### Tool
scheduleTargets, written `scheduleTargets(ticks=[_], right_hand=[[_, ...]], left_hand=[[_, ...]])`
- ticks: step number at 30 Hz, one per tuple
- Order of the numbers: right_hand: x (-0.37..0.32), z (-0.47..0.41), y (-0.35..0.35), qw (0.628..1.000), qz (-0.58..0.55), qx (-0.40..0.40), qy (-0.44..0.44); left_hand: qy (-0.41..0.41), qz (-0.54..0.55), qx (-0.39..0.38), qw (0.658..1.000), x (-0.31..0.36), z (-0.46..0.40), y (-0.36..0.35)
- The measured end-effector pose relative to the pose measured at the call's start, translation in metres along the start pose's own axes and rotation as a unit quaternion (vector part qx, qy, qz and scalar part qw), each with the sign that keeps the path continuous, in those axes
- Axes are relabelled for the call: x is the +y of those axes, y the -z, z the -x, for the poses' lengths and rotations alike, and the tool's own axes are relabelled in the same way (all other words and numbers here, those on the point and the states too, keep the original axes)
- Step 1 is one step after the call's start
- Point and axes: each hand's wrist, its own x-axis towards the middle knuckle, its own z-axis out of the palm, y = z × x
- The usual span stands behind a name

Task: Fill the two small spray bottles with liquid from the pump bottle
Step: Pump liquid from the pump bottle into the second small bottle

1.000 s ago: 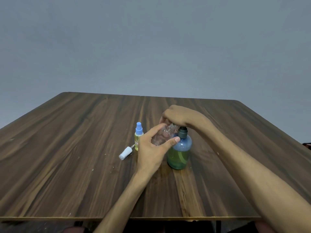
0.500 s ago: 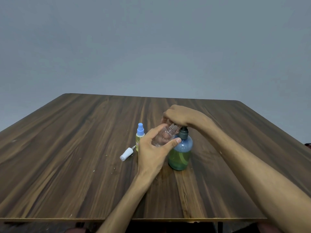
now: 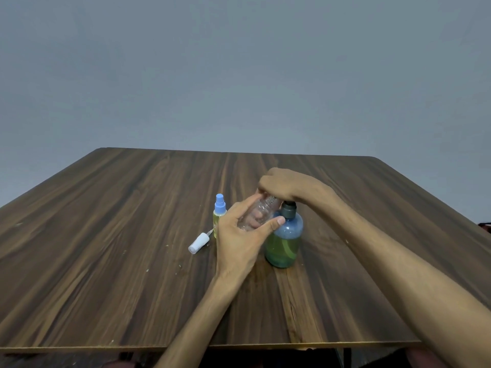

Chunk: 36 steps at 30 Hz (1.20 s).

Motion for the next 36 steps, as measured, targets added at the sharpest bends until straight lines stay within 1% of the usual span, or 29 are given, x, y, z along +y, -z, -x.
scheduleTargets(ticks=[3,5,7,10,12,14,18,22,26,30,34,36], right_hand=[[0.0005,-0.0006,0.0023,1.000,-0.025,0.002,-0.003],[-0.0016,-0.0009,-0.0010,1.000,0.001,-0.020,-0.005],[-0.0018,-0.0016,-0.0007,1.000,0.013,-0.007,-0.006],[-0.0009,0.0003,0.0024,1.000,-0.025,0.010,-0.003],[-0.0012,0.0000,0.0008,1.000,-0.016,-0.007,-0.001],[-0.0012,-0.0006,-0.0007,1.000,-0.007,-0.013,-0.005],[-0.0028,0.0019,0.0068,0.999,-0.048,0.007,0.002],[-0.0011,-0.0016,-0.0017,0.999,-0.022,-0.025,-0.007],[-0.0005,0.0034,0.0011,0.998,-0.051,0.025,-0.016],[-0.0013,0.0029,-0.0020,0.999,-0.036,0.015,-0.024],[-0.0049,0.0083,0.0046,0.998,-0.024,0.050,-0.038],[-0.0062,0.0067,0.0040,0.998,-0.034,0.045,-0.035]], left_hand=[[-0.003,0.003,0.002,1.000,0.0022,0.0005,-0.0013],[0.007,0.011,0.001,1.000,0.0046,0.0020,-0.0022],[0.005,0.007,0.000,1.000,0.0051,0.0027,-0.0023],[0.007,0.014,-0.011,1.000,0.0067,0.0034,-0.0024],[0.011,0.008,-0.017,1.000,0.0076,0.0044,-0.0026],[-0.001,0.006,-0.025,1.000,0.0087,0.0052,-0.0002],[-0.017,0.004,-0.036,0.999,0.0086,0.0064,0.0034],[-0.010,0.025,-0.028,0.999,0.0073,0.0037,0.0042],[-0.019,0.020,-0.015,0.999,0.0056,0.0031,0.0068],[-0.016,0.006,-0.006,1.000,0.0029,0.0014,0.0057],[-0.019,-0.003,0.011,1.000,0.0049,0.0022,0.0055],[-0.026,-0.014,0.012,0.999,0.0070,0.0019,0.0046]])
